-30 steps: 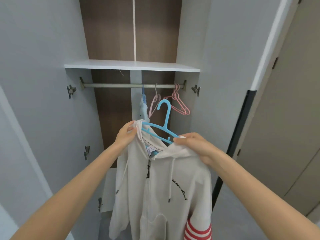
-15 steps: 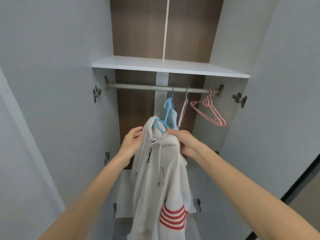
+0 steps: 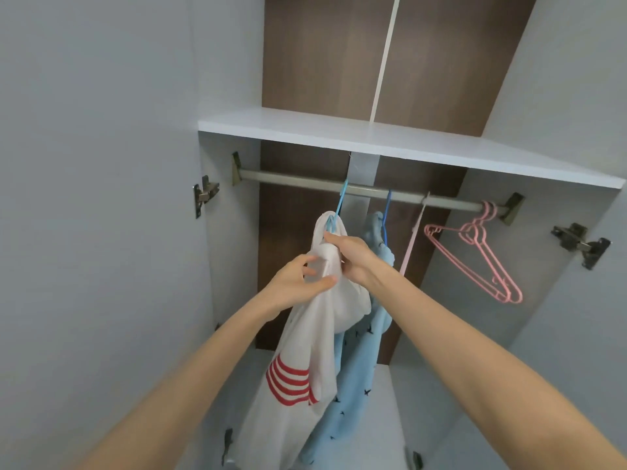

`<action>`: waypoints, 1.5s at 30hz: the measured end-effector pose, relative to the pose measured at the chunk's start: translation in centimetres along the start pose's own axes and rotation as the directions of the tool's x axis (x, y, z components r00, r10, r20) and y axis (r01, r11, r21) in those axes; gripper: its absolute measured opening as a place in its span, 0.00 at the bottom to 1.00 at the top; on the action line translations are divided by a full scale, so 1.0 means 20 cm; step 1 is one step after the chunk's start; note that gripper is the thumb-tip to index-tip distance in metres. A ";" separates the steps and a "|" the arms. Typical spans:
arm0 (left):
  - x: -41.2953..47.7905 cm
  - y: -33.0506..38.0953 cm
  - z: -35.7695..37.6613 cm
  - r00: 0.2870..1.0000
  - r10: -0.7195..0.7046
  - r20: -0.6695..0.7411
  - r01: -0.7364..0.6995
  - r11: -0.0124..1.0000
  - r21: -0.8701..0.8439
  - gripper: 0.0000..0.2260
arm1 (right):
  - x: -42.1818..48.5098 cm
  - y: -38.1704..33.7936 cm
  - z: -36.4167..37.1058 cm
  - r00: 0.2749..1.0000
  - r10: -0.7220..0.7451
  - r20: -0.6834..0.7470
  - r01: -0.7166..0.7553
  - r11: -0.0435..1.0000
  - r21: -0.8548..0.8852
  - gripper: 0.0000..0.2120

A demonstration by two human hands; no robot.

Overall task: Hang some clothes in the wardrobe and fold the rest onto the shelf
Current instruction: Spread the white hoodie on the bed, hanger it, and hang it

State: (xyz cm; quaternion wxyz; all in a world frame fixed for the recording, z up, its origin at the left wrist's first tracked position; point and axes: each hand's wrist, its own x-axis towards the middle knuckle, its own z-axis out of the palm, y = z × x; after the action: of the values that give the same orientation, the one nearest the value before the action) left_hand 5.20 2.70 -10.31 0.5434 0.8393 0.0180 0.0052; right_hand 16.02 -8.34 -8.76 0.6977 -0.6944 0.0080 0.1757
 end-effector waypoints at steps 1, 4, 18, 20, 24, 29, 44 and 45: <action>0.07 0.00 0.00 1.000 0.005 0.006 -0.005 1.000 0.007 0.27 | 0.07 -0.01 -0.01 1.000 -0.008 -0.005 0.008 1.000 0.005 0.16; 0.26 0.01 0.01 0.999 0.029 0.034 -0.031 0.999 0.032 0.22 | 0.26 -0.05 -0.04 1.000 -0.019 0.000 0.019 1.000 0.015 0.13; 0.82 -0.11 0.10 0.991 -0.023 0.132 0.026 0.999 -0.025 0.24 | 0.76 -0.02 -0.20 0.999 0.031 0.013 -0.031 0.999 -0.016 0.10; 0.85 -0.14 0.13 0.985 -0.038 0.168 0.043 0.999 -0.028 0.22 | 0.79 0.01 -0.22 0.998 0.059 -0.006 -0.059 0.998 -0.014 0.11; 0.91 -0.18 0.20 0.979 -0.030 0.201 0.036 0.999 -0.025 0.24 | 0.81 0.05 -0.27 0.996 0.081 -0.041 -0.081 0.997 0.006 0.14; 0.92 -0.17 0.24 0.983 -0.018 0.181 0.018 1.000 0.001 0.19 | 0.78 0.02 -0.30 0.992 0.033 -0.119 -0.038 0.998 -0.045 0.15; 0.92 0.07 0.22 0.920 0.285 -0.269 -0.135 0.875 0.464 0.19 | 0.50 -0.01 -0.84 0.681 -0.604 -0.413 0.210 0.702 -0.680 0.15; 0.94 0.08 0.24 0.926 0.287 -0.244 -0.131 0.853 0.505 0.22 | 0.51 0.02 -0.87 0.716 -0.534 -0.449 0.133 0.736 -0.663 0.19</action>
State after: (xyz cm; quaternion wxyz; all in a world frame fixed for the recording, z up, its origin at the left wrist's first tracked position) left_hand 24.13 -1.60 -11.00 0.3046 0.9328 0.0116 0.1923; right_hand 29.63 -22.90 -12.39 0.4260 -0.8805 0.0466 -0.2028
